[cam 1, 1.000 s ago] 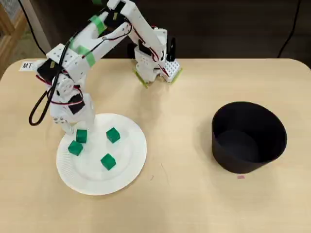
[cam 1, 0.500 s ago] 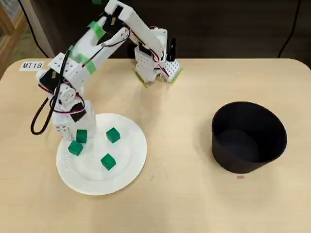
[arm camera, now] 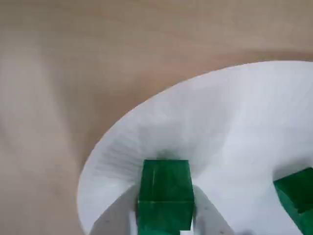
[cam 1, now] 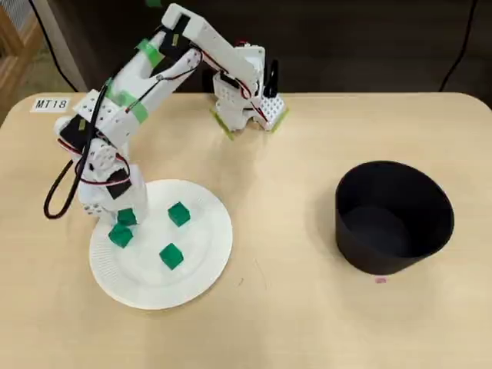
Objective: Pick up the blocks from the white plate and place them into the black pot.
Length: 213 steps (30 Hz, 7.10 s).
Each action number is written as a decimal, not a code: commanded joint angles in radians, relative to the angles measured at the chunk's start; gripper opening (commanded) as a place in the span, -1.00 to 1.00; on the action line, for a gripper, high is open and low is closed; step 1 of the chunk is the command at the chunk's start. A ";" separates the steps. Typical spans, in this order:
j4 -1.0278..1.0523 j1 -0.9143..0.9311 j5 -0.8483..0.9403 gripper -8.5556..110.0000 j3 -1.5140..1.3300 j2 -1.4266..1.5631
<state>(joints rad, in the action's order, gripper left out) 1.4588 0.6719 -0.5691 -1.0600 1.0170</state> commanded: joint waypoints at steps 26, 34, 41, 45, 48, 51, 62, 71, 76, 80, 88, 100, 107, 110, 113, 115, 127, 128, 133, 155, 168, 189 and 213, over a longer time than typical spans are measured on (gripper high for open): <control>-0.176 -0.931 0.261 -0.90 0.075 0.383; -0.163 -1.166 0.298 -0.90 0.081 0.413; -0.055 -1.284 0.295 -0.90 0.081 0.433; 0.002 -1.318 0.293 -0.90 0.072 0.400; 0.014 -1.325 0.301 -0.90 0.074 0.356; 0.043 -1.318 0.301 -0.90 0.080 0.321; 0.055 -1.299 0.347 -0.35 0.081 0.333; 0.063 -1.123 0.364 -0.90 0.083 0.330; 0.072 -0.762 0.465 -0.90 0.081 0.334; 0.061 -0.454 0.528 -0.90 0.075 0.311; 0.046 -0.233 0.574 -0.90 0.057 0.316; -0.330 -0.035 0.541 -0.90 -0.508 0.552; -0.457 -0.034 0.541 -0.82 -0.551 0.491; -0.483 -0.041 0.555 -0.56 -0.551 0.459; -0.480 -0.032 0.546 -0.49 -0.541 0.428; -0.480 -0.026 0.545 -0.47 -0.541 0.414; -0.480 -0.028 0.551 -0.48 -0.517 0.339; -0.482 -0.029 0.554 -0.49 -0.509 0.331; -0.488 -0.037 0.566 -0.58 -0.456 0.282; -0.423 -0.097 0.541 -0.34 -0.422 0.316; -0.423 -0.143 0.755 -0.47 -0.402 0.310; -0.322 -0.160 0.164 -0.41 -0.354 0.247; -0.394 -0.120 0.069 -0.90 -0.230 0.115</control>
<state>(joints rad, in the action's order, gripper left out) 1.0615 0.5522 -0.5047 -1.3346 1.1244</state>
